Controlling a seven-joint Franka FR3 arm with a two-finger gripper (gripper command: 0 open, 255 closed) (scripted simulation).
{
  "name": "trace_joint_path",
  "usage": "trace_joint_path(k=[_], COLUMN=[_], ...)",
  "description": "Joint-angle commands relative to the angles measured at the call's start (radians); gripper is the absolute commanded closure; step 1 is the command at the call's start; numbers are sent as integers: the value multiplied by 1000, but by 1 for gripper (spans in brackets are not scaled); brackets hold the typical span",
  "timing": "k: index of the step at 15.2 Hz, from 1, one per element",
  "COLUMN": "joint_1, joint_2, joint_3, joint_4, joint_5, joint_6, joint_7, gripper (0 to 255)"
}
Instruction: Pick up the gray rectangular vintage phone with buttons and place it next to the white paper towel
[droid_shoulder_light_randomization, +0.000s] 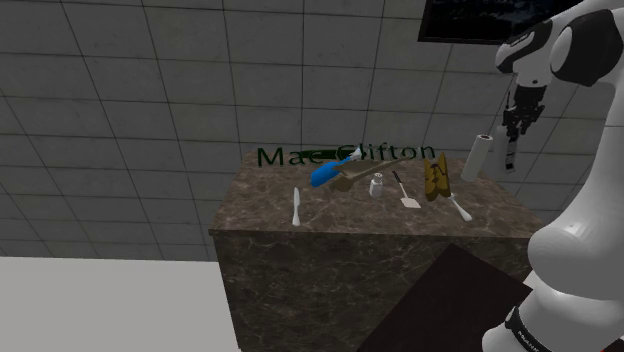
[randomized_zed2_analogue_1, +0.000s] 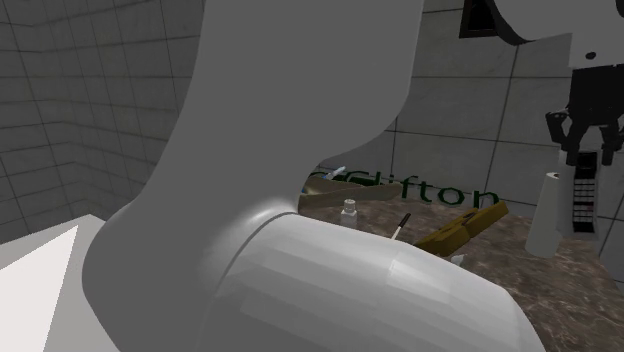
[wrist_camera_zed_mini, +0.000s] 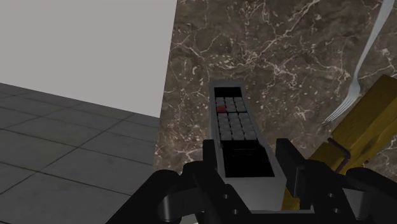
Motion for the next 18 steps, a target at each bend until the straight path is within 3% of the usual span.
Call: trace_joint_path(k=[1,18], joint_1=[1,-6], joint_2=[1,69], joint_3=[1,18], joint_4=[-24,-165], joint_5=[1,32], joint_6=[26,228], joint_7=[2,0], gripper=[255,255])
